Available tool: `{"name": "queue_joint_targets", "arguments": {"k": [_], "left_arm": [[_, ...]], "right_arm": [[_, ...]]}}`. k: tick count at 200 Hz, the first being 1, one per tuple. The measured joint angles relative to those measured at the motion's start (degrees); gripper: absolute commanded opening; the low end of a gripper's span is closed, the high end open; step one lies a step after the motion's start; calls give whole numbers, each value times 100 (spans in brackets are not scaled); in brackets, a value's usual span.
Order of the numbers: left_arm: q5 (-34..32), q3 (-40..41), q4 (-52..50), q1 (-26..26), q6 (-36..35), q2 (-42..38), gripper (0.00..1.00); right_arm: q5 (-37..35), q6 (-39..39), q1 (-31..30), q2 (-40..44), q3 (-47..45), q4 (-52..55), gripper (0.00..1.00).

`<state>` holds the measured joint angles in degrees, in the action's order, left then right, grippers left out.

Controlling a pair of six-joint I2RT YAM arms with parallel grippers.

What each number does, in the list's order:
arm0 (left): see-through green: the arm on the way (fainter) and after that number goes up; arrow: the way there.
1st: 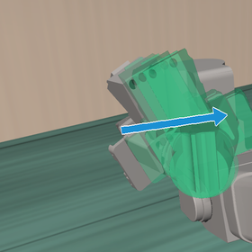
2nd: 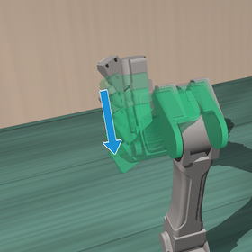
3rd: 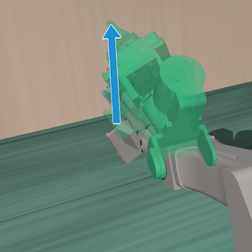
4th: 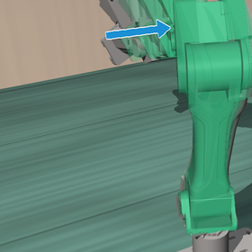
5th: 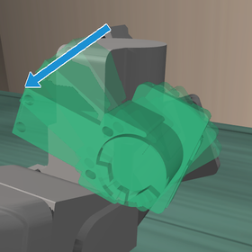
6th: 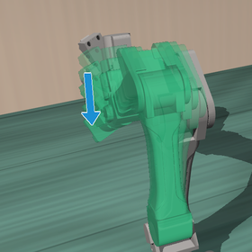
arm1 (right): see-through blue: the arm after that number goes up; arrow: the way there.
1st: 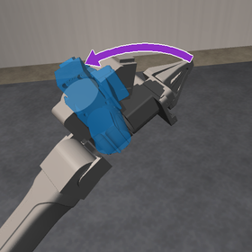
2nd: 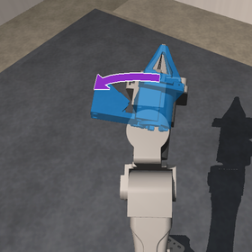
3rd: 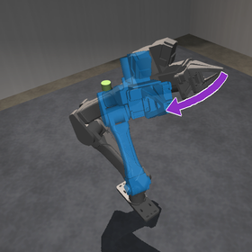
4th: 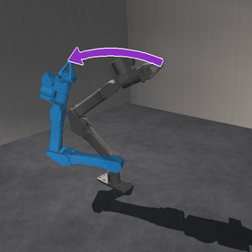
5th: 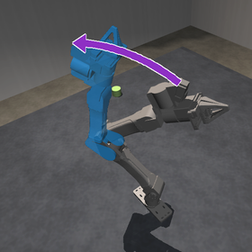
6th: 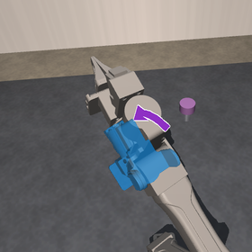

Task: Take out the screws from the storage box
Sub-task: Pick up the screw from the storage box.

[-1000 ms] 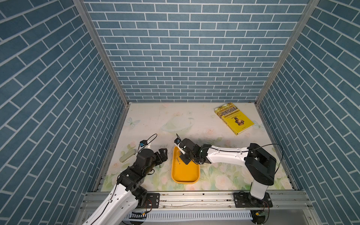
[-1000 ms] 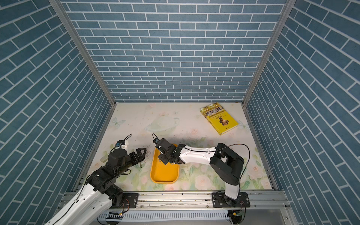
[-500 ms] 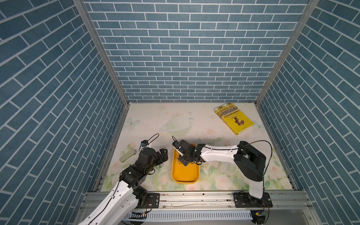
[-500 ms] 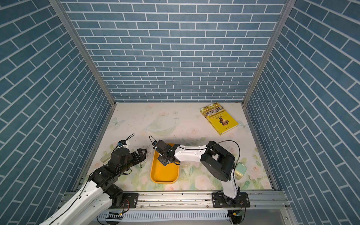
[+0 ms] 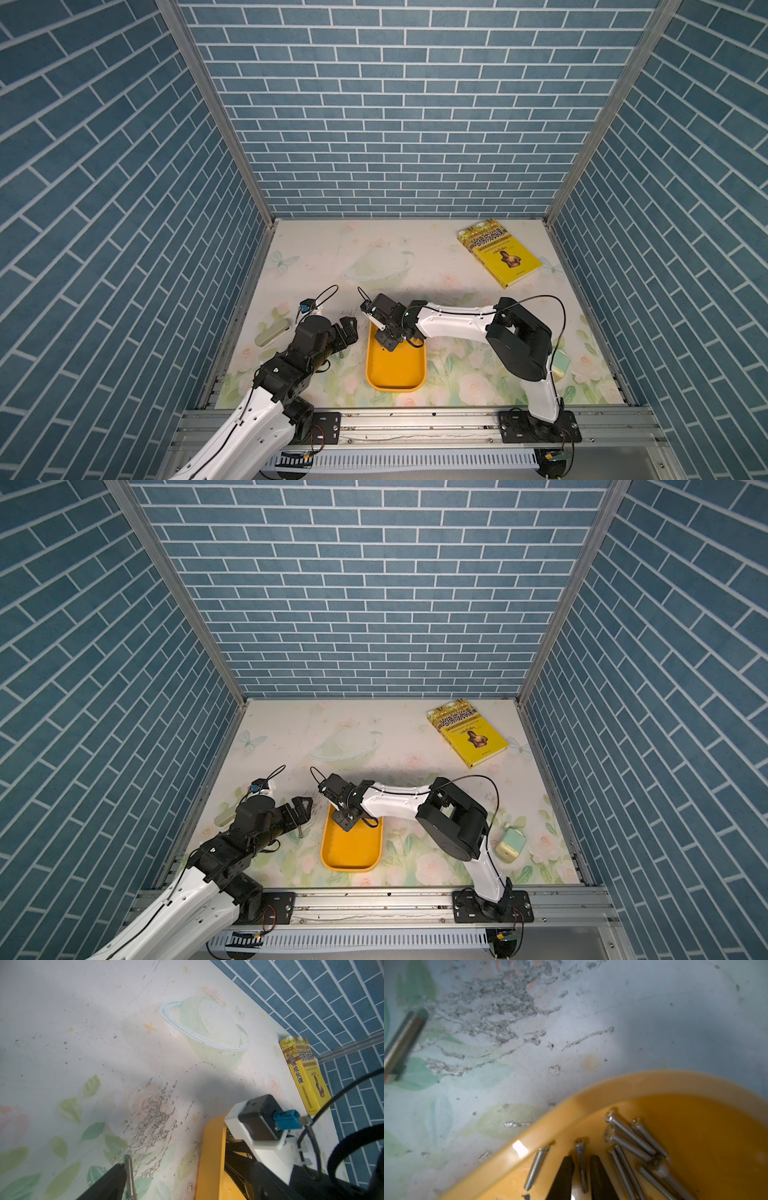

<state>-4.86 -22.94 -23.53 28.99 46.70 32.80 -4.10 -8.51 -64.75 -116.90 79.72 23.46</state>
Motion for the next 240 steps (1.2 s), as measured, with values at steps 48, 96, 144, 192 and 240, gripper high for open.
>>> {"name": "queue_joint_targets", "arguments": {"k": [48,96,144,192,240], "left_arm": [[4,4,-4,0,0,-17,99],[9,4,-17,0,0,-17,100],[122,-52,-20,0,-81,35,100],[260,-398,-13,42,-173,85,98],[146,-564,46,564,-195,391,96]], "right_arm": [[133,151,46,2,48,122,0],[96,153,70,26,70,138,0],[31,153,208,450,44,83,0],[-74,149,315,1478,-345,-361,0],[-328,57,584,2817,-1703,-892,0]]}}
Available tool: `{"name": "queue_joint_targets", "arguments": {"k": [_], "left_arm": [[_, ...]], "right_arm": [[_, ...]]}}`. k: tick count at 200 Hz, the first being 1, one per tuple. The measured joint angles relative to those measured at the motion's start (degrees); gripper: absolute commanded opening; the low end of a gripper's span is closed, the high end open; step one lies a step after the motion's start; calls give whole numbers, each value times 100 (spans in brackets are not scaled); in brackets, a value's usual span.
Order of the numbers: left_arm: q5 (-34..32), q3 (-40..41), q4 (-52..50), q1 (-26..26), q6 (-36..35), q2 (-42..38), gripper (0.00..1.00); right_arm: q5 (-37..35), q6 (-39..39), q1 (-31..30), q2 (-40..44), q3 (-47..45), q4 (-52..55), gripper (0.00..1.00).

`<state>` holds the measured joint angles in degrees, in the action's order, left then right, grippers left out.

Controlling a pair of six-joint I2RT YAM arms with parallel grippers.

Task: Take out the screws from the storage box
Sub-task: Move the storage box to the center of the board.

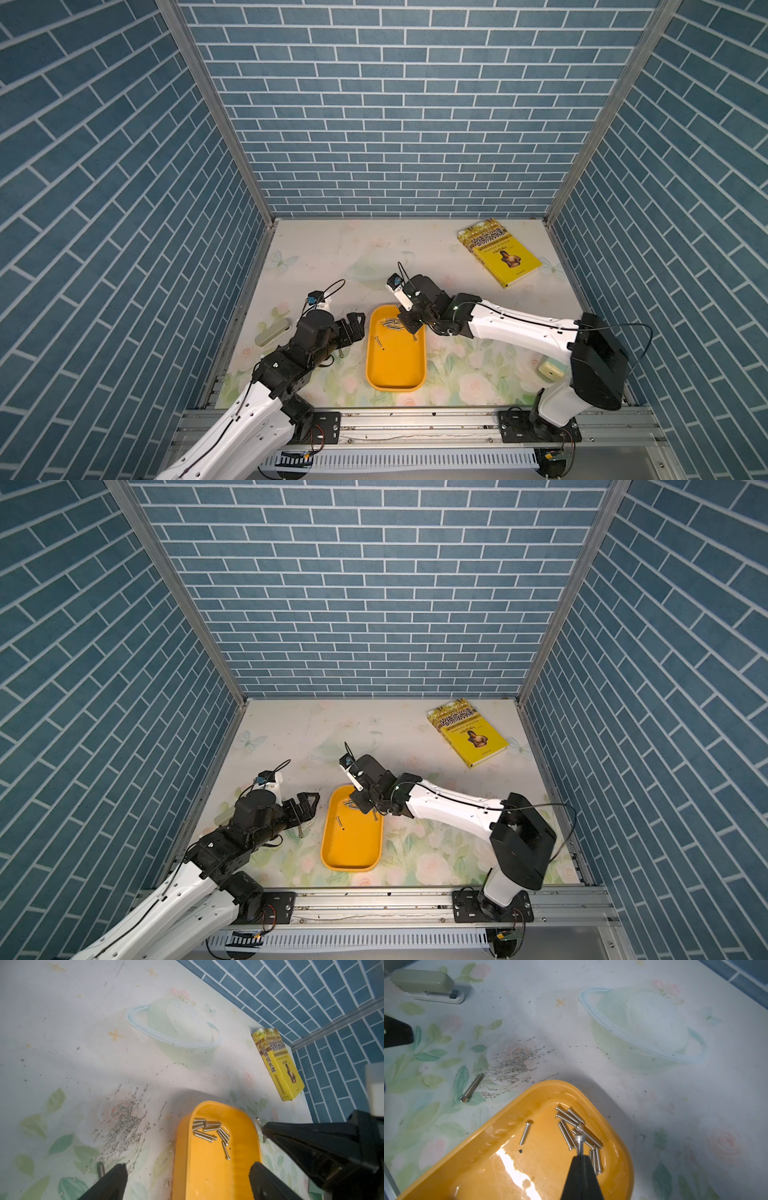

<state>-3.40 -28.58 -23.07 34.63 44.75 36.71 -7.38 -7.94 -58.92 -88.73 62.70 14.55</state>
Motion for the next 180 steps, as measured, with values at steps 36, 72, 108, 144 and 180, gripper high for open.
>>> {"name": "queue_joint_targets", "arguments": {"k": [36,72,108,144,180], "left_arm": [[-431,-450,127,990,28,852,93],[-1014,-1198,173,2052,98,2190,90],[-1244,-1707,367,2367,125,3274,89],[-1241,-1845,501,2426,223,3816,88],[-1244,-1888,614,2452,400,4094,86]], "right_arm": [[-367,-289,306,1255,-1141,-490,0],[-787,-717,531,2092,-2094,-863,0],[-1128,-1097,616,2138,-2658,-1045,0],[-1266,-1373,638,2114,-3077,-1226,0],[-1342,-1521,638,1965,-3342,-1451,0]]}}
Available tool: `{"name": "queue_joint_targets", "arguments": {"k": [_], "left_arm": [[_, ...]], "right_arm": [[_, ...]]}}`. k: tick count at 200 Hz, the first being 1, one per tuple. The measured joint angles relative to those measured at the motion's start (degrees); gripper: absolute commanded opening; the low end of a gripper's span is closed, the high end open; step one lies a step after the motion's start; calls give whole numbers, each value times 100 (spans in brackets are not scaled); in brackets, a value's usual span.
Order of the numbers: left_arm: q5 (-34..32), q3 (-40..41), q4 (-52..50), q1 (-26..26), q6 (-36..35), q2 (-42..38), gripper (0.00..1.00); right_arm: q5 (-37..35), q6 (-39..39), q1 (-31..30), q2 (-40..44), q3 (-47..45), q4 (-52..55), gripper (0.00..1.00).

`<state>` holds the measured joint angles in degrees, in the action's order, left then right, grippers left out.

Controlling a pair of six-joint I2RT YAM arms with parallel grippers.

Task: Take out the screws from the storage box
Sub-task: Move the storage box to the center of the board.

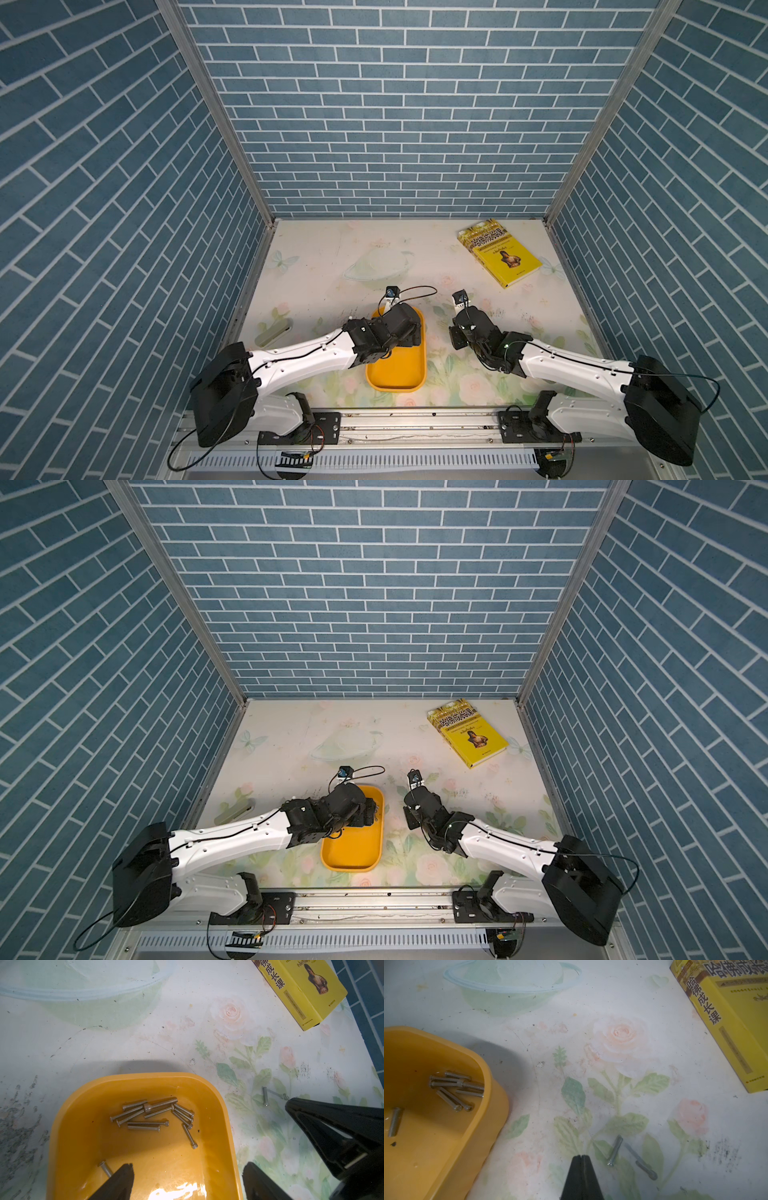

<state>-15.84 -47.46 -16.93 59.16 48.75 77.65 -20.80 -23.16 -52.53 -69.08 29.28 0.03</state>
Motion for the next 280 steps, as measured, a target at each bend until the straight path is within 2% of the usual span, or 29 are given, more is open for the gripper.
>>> {"name": "queue_joint_targets", "arguments": {"k": [82,129,172,217,280], "left_arm": [[-70,2,57,105,352,267,83],[-199,57,133,109,575,409,81],[-74,46,442,94,634,1054,81],[70,35,601,39,726,1491,75],[136,-466,584,33,734,2081,71]], "right_arm": [[-90,-109,26,-68,-258,-374,0],[-87,-109,87,-385,-256,-487,0],[-90,-107,116,-437,-243,-507,0],[-92,-107,127,-339,-234,-511,0],[-79,-105,155,-297,-234,-520,0]]}}
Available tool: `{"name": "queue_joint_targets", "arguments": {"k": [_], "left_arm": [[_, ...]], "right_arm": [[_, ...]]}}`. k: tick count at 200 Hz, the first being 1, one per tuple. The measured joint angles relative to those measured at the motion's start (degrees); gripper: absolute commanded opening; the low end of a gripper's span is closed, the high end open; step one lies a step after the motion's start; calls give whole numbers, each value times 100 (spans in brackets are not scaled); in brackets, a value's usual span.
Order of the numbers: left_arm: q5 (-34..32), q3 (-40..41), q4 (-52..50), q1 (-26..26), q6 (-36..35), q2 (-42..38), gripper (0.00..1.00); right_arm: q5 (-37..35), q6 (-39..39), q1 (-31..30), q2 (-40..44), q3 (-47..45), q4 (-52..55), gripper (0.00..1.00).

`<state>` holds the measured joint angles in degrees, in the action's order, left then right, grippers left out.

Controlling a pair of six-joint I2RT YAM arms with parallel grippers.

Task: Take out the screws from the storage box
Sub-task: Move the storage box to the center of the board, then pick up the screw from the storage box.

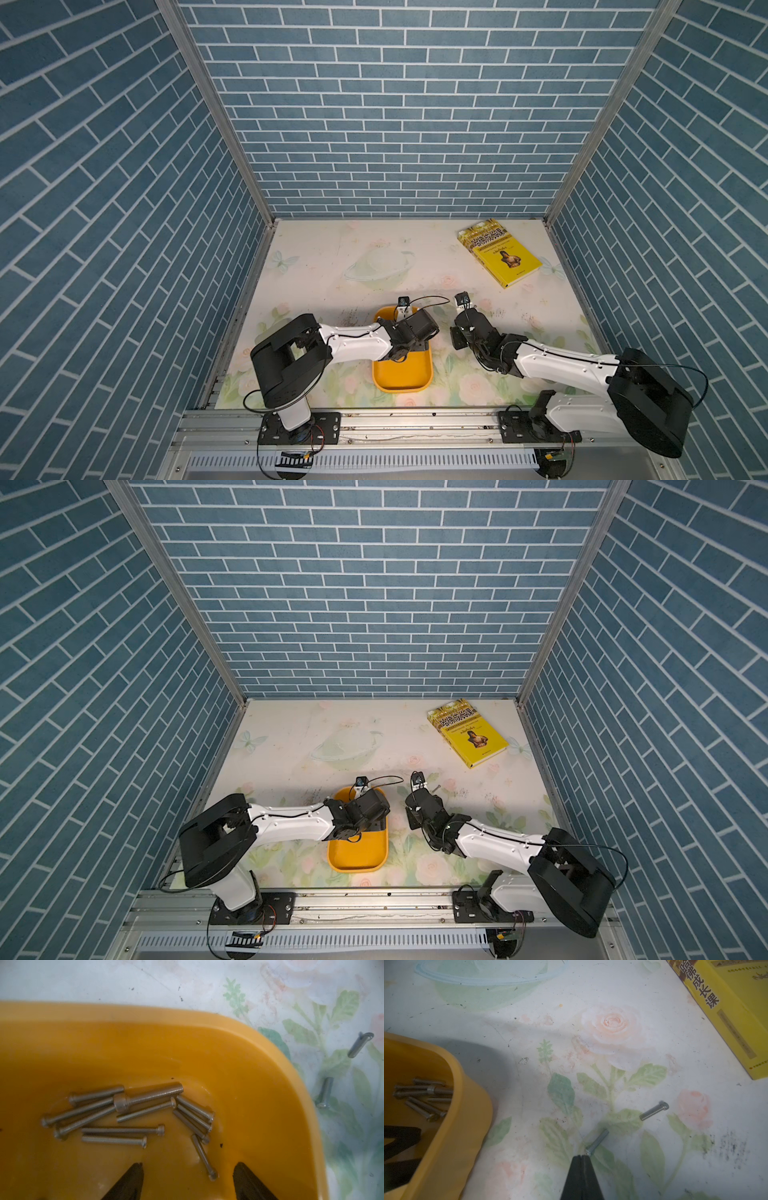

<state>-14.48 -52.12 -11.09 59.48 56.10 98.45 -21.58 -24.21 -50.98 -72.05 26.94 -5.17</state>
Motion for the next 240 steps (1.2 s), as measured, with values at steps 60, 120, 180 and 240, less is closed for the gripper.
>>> {"name": "queue_joint_targets", "arguments": {"k": [60,120,180,240], "left_arm": [[-68,-470,-227,0,9,413,66],[-234,-817,-367,0,13,734,58],[-332,-933,-271,0,-4,909,49],[-374,-793,-262,2,-42,820,56]], "right_arm": [[96,26,2,-92,129,-44,0],[175,50,24,-120,151,-101,0],[251,63,42,-120,151,-138,0],[319,70,42,-120,151,-170,0]]}}
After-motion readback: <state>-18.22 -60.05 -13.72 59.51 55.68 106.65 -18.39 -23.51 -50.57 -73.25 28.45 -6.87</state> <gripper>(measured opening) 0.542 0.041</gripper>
